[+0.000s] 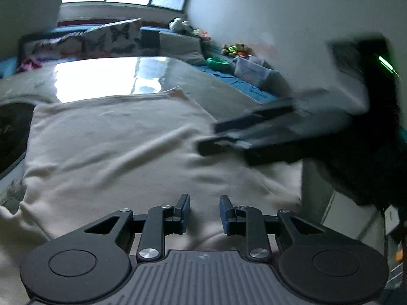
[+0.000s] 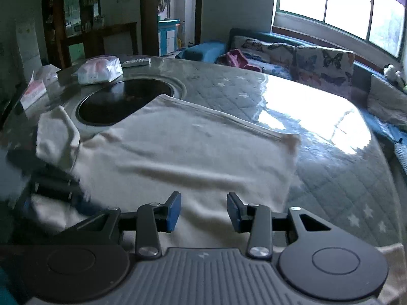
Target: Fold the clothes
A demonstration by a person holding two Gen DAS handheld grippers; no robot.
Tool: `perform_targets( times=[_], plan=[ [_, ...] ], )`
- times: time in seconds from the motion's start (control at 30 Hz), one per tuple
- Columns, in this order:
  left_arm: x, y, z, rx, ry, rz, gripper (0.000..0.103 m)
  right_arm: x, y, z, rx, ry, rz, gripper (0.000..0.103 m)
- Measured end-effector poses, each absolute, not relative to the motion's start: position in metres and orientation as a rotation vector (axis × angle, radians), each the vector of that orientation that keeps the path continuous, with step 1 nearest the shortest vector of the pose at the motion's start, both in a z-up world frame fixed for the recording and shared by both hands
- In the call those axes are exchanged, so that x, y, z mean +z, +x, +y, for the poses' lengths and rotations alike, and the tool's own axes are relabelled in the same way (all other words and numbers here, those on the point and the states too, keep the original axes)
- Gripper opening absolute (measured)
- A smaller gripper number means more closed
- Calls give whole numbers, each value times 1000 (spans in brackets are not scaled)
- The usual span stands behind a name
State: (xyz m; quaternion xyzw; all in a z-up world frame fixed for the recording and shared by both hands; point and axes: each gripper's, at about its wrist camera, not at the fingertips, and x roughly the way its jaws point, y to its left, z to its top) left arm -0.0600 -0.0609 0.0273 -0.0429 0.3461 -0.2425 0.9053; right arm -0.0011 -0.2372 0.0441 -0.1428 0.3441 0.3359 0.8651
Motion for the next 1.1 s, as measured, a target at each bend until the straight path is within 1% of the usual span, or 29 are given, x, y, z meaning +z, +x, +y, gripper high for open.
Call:
perform_targets(
  times=[0.3, 0.5, 0.77, 1.1],
  plan=[
    [24, -64, -63, -546, -114, 713, 31, 20, 45, -200, 715, -306, 760, 40],
    [22, -66, -60, -562, -138, 714, 31, 20, 64, -190, 726, -306, 757, 42],
    [21, -63, -56, -578, -167, 717, 32, 19, 82, -180, 724, -313, 759, 42],
    [20, -65, -53, -584, -181, 716, 34, 20, 126, -161, 700, -320, 772, 43]
  ],
)
